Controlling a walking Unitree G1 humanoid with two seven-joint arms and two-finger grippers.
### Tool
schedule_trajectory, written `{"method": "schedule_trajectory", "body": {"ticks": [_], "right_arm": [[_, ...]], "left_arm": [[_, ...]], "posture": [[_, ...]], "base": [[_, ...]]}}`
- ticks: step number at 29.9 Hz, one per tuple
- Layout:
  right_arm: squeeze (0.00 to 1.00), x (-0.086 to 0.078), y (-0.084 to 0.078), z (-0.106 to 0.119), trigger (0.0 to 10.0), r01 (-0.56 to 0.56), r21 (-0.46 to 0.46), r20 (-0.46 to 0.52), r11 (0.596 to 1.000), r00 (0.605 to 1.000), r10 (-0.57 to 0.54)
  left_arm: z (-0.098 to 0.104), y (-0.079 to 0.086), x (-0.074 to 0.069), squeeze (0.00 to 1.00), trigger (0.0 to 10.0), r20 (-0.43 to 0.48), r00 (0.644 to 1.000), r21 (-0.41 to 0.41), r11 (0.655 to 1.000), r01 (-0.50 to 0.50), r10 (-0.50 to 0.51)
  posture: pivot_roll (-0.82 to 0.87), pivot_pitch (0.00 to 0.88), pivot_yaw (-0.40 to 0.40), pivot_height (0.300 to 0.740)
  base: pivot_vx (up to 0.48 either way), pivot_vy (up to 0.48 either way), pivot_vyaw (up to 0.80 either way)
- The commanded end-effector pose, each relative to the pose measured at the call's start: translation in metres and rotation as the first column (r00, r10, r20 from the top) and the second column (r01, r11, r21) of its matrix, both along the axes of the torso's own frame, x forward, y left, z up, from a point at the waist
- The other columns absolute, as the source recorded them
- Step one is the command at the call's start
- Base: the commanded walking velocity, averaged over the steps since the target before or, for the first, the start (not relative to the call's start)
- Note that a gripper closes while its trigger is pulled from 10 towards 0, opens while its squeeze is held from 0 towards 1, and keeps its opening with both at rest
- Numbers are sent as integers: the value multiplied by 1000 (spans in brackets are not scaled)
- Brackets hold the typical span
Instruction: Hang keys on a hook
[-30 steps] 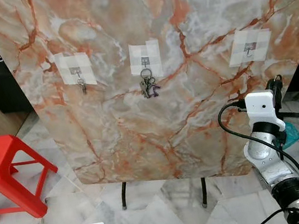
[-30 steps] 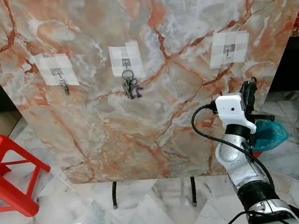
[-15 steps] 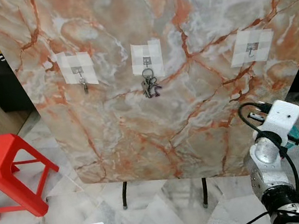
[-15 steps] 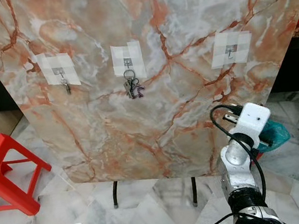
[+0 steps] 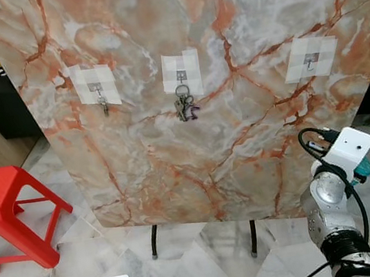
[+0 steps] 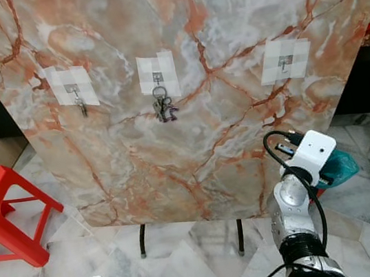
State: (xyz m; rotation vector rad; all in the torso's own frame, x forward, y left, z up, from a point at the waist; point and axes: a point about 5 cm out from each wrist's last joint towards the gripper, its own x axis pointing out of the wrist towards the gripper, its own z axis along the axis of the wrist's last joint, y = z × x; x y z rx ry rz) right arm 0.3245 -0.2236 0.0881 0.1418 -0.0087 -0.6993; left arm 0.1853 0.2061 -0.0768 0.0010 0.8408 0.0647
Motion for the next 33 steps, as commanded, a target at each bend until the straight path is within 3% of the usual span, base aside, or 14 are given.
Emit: {"method": "schedule_trajectory", "body": {"ticks": [1,19,26,31,33], "right_arm": [[0,1,-2,0,10000,6,-6,-14,1000,1000,-6],[0,2,0,1,10000,12,-9,-15,1000,1000,-12],[0,-1,2,-7,10000,16,-8,-64,1000,998,-16],[0,-3,-3,-5,10000,58,-35,-63,998,996,-61],[0,-4,-7,0,10000,80,-102,-54,992,995,-86]], "left_arm": [[-1,0,-1,0,10000,-3,1000,-4,1000,-3,3],[0,0,0,0,10000,-4,1000,-8,1000,-1,1],[-1,-1,-2,0,10000,-7,1000,-16,1000,3,-3],[-1,0,-1,0,10000,-6,1000,-16,1000,5,-5],[-1,0,-2,0,10000,-6,1000,-15,1000,7,-7]], "posture": [[35,0,-52,740],[33,0,-50,740],[37,0,-47,740],[35,0,-45,740],[35,0,-43,740]], "base": [[270,0,0],[285,0,0],[0,0,0],[0,0,0],[0,0,0]]}}
